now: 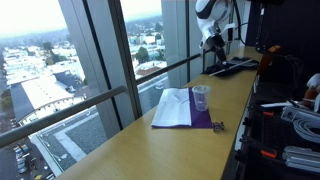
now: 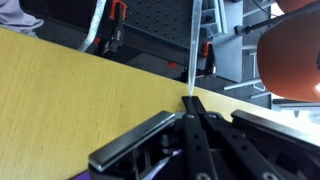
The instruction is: Put the straw in the cup.
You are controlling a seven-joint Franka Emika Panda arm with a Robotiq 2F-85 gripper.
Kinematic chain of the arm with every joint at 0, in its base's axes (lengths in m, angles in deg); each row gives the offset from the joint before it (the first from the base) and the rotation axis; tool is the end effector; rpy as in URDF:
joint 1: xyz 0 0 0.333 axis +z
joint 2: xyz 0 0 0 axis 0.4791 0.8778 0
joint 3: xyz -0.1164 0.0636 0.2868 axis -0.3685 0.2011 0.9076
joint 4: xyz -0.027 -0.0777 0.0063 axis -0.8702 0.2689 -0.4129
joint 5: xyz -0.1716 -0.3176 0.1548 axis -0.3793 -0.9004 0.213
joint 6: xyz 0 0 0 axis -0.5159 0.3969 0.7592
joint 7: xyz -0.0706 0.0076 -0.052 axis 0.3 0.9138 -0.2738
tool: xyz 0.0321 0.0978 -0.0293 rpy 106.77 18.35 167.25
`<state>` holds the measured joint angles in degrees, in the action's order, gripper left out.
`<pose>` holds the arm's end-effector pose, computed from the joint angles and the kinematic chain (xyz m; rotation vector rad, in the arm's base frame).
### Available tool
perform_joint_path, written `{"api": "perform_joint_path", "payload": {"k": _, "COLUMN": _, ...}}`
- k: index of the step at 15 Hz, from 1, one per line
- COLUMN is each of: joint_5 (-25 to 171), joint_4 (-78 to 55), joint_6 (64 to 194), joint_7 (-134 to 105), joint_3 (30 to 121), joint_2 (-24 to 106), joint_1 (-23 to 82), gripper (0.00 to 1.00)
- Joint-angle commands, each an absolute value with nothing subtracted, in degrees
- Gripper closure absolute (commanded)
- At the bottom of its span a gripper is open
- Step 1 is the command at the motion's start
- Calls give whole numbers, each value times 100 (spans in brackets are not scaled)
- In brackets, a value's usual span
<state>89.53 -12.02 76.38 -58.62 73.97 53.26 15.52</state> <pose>0.5735 -0.1590 0.3040 -2.5304 -0.3983 0.6754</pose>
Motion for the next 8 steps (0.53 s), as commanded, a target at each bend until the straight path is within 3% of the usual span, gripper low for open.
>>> {"api": "perform_joint_path", "payload": {"k": 1, "joint_5": 9521, "joint_4": -301, "joint_6": 6991, "joint_7": -5539, "joint_3": 7635, "joint_2": 5943, "joint_1": 1289, "gripper": 100}}
{"api": "perform_joint_path", "payload": {"k": 8, "joint_5": 9896, "joint_4": 359, "joint_6": 6136, "joint_7": -4500, "joint_3": 7716, "joint_2": 6627, "joint_1": 1176, "gripper": 100}}
